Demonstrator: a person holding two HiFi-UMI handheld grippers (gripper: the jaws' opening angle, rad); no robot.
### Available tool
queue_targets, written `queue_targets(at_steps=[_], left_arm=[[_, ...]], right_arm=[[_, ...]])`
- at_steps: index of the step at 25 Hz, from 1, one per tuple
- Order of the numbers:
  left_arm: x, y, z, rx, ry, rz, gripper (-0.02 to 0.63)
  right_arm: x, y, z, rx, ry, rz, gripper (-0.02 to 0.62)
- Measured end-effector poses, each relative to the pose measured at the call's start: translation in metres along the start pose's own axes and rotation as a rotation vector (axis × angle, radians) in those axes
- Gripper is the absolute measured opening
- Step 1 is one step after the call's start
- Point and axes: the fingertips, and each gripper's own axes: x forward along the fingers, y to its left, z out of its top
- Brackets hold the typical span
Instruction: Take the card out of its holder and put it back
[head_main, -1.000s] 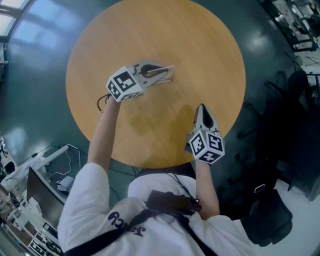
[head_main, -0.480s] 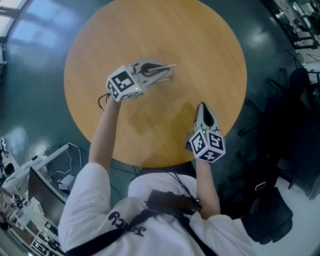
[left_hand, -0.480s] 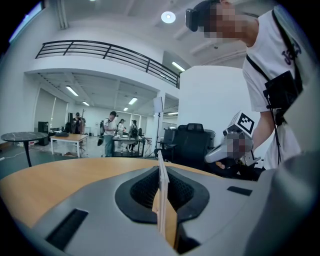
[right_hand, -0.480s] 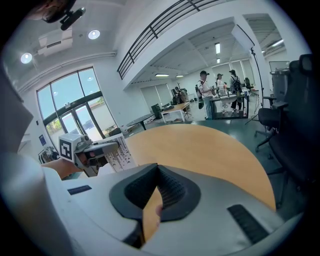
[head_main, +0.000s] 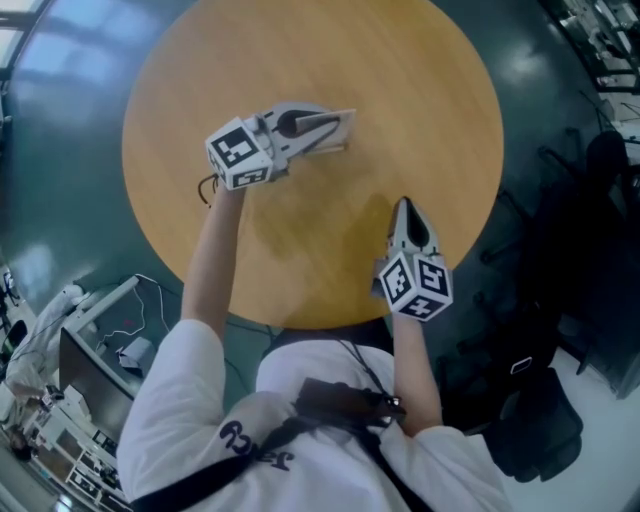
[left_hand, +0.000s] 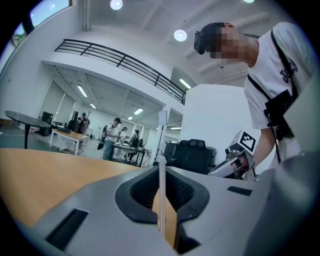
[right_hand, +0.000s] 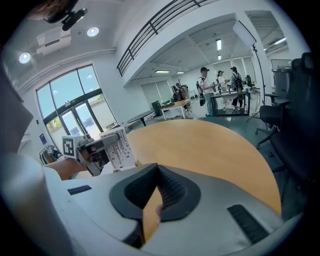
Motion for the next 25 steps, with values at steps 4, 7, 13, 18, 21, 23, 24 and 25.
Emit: queue_targets(at_steps=[4,7,13,18,21,23,24,25], left_arm=[[-0.006,0.003,0.001,-0.027,-0.065,0.001,0.026],[-0.006,0.001,0.002,-0.014,-0.095,0.006,0.026],[-0.005,0.0,0.002,-0.004,-0.14,0.016,0.026],[-0.007,-0.001,-0.002,-0.011,-0.142,0.02,0.026],[-0.006,-0.002,0.0,-0.008,-0.159,0.017,0.026],[-0.006,-0.003,-0.003,-0.002,-0.157,0.017,0.026],[-0.005,-0.002,-0.006,0.005,-0.149,0.018,0.026],[-0.004,-0.002,-0.009,0.013,-0.138,0.02,0.026]], right_arm=[[0.002,-0.002,-0.001,0.005,0.002,-0.005,0.017],[0.003,-0.011,-0.001,0.01,0.0,-0.015,0.017],[0.003,-0.025,0.0,0.019,-0.006,-0.032,0.017],[0.002,-0.023,-0.006,0.013,0.002,-0.025,0.017],[0.0,-0.022,-0.009,0.005,0.006,-0.014,0.017],[-0.001,-0.022,-0.009,0.003,-0.001,-0.002,0.017],[0.0,-0.022,-0.01,0.004,-0.006,0.003,0.017],[0.002,-0.022,-0.01,0.003,-0.009,0.008,0.017]])
